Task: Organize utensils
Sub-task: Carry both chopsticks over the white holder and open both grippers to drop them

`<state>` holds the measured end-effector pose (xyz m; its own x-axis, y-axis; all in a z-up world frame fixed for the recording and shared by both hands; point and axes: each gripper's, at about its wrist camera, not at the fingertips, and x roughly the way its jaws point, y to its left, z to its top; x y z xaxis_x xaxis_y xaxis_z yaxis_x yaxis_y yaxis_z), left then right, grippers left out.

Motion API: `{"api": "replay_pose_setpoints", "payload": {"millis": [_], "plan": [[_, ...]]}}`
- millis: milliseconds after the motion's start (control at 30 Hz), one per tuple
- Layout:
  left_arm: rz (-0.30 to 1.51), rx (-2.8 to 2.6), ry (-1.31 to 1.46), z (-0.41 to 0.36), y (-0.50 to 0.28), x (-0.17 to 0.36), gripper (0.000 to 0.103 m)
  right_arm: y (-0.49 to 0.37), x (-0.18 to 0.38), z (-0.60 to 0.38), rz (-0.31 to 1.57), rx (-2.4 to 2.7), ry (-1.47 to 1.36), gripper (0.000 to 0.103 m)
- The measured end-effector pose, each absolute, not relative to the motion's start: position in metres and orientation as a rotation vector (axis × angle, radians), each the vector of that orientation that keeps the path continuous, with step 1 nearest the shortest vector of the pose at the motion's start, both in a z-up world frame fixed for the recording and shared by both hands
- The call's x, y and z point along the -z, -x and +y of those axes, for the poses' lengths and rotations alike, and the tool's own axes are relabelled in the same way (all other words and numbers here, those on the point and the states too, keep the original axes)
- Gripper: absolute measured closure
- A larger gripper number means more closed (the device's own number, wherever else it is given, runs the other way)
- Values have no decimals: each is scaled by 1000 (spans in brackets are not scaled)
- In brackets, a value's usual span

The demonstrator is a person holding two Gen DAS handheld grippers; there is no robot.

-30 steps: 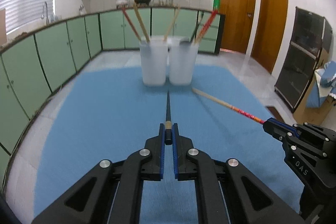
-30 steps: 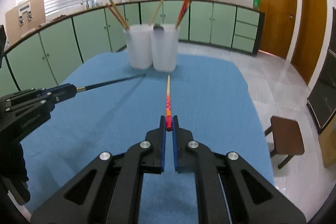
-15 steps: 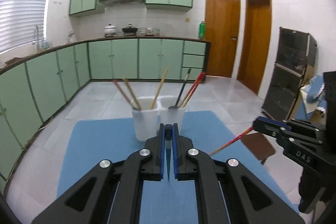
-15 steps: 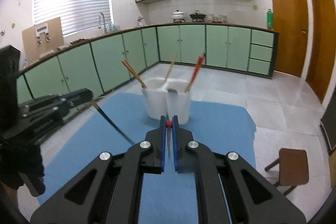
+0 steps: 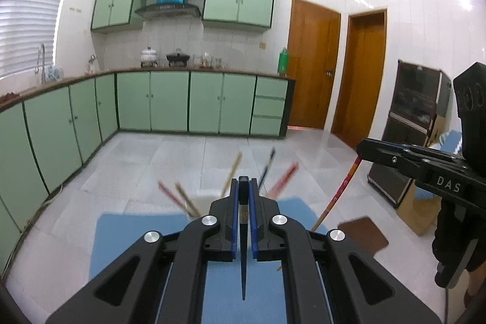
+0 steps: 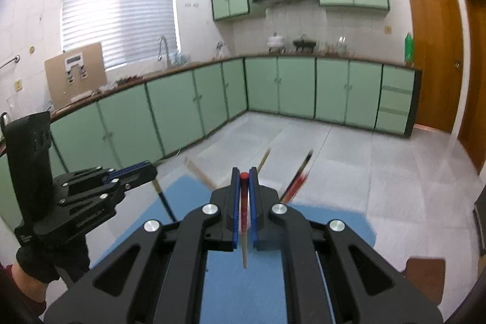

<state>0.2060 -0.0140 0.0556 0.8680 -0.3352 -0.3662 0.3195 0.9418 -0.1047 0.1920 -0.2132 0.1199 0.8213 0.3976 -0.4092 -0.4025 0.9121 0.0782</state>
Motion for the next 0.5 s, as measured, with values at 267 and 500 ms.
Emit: {"api": "replay_pose_setpoints", "payload": {"millis": [267, 500], "plan": [[251, 301, 29, -20, -261, -111, 97, -258, -162, -213, 340, -381, -18, 98], [257, 243, -8, -30, -312, -92, 97, -311, -139, -202, 354, -331, 28, 98]]}}
